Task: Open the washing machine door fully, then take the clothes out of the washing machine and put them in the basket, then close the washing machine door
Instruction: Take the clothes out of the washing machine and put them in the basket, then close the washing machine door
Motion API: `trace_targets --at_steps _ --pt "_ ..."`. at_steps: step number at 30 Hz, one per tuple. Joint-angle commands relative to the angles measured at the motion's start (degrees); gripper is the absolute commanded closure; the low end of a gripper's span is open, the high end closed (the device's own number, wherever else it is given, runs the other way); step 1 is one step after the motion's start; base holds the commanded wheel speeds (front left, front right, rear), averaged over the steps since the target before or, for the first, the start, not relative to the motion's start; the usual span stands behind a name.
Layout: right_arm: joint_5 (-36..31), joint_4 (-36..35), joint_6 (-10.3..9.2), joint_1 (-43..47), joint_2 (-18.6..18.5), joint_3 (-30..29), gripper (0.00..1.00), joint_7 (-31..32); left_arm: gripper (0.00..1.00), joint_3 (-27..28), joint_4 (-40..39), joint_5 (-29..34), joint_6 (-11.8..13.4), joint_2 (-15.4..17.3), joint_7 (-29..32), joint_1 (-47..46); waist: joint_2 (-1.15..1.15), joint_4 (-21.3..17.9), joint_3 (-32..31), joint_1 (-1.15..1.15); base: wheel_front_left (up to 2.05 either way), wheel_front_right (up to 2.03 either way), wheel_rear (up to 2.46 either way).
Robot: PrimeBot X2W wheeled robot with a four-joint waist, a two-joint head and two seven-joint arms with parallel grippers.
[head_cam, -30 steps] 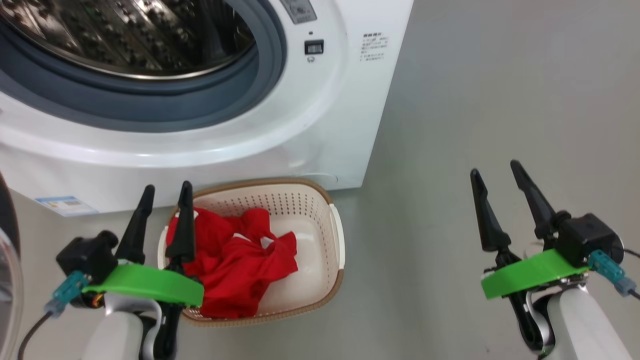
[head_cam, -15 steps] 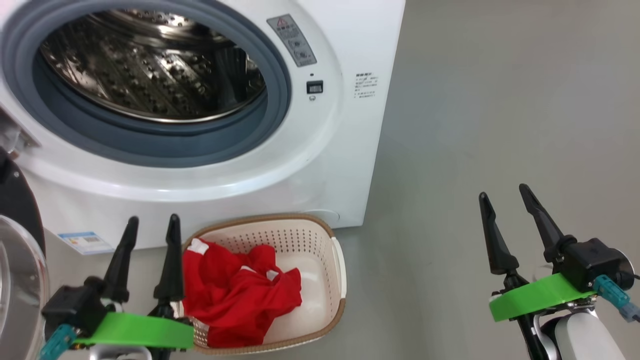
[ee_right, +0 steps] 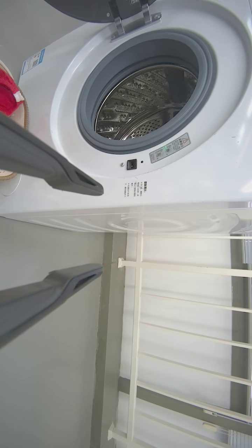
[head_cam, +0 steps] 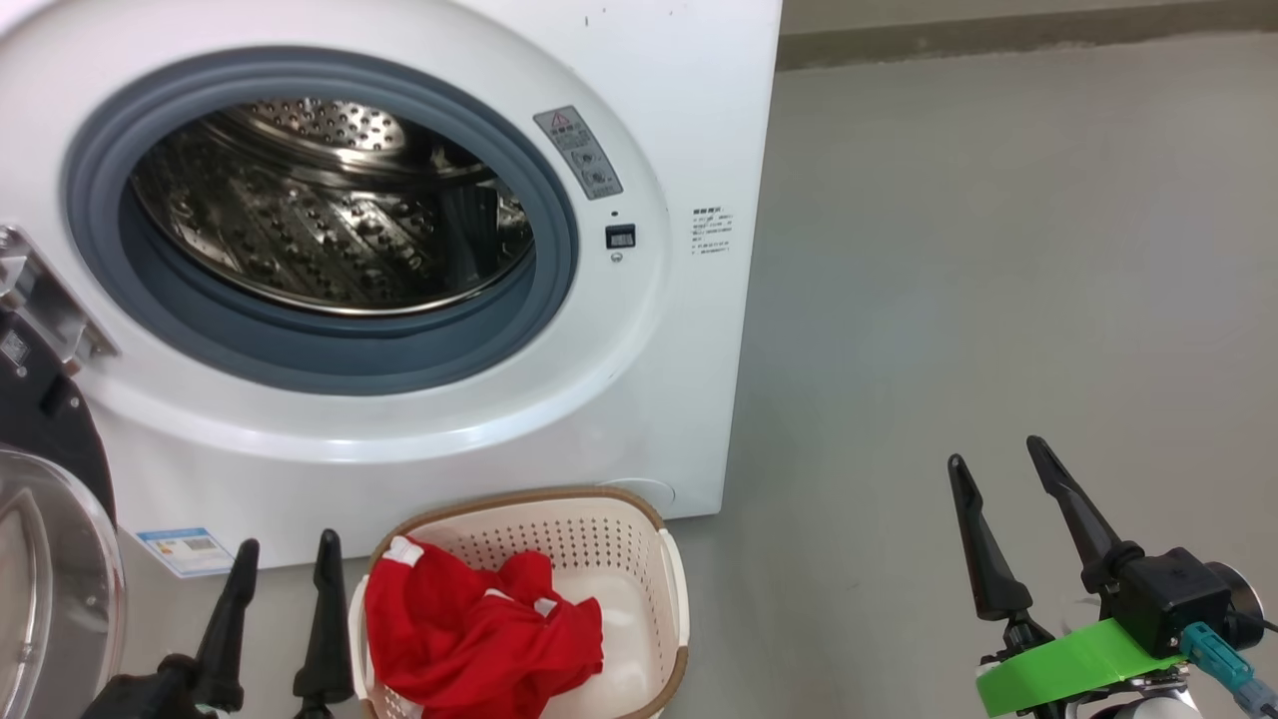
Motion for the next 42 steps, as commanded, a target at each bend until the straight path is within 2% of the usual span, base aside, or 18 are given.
trace_targets --at_steps 1,12,20,28,37,42 --pt "-0.6 -1.6 0.28 -0.7 -0.3 1.4 0.0 -0.4 0.0 2.0 -1.8 0.4 0.3 1.0 -0.5 -0.6 0.0 -0.1 -0.8 0.0 0.0 0.0 0.0" --pt "-0.7 -1.7 0.28 0.2 -0.3 1.5 0.0 -0.4 0.0 1.7 -2.7 0.5 1.0 1.5 -0.3 0.5 0.0 -0.1 -1.2 0.0 0.0 0.0 0.0" --pt "-0.7 -1.4 0.28 0.1 -0.3 1.6 0.0 -0.4 0.0 1.8 -3.1 0.7 2.5 1.5 0.0 0.5 0.0 -0.1 -0.6 0.0 -0.31 0.25 0.06" --pt "-0.6 -1.5 0.28 -0.1 -0.3 1.2 0.0 -0.4 0.0 1.3 -3.2 0.6 2.6 1.6 0.1 0.2 0.0 0.4 0.0 0.0 -1.23 1.22 0.01" --pt "-0.3 -1.2 0.28 -0.6 -0.3 1.3 0.0 -0.4 0.0 1.1 -5.5 -0.1 0.9 1.8 -0.2 0.0 0.0 0.9 0.6 0.0 -1.88 1.88 0.0" --pt "-0.2 -1.1 0.28 -1.0 -0.3 1.3 0.0 -0.4 0.0 0.8 -5.8 0.6 1.5 1.6 -0.3 0.0 0.0 1.0 0.9 0.0 -1.12 1.12 0.0"
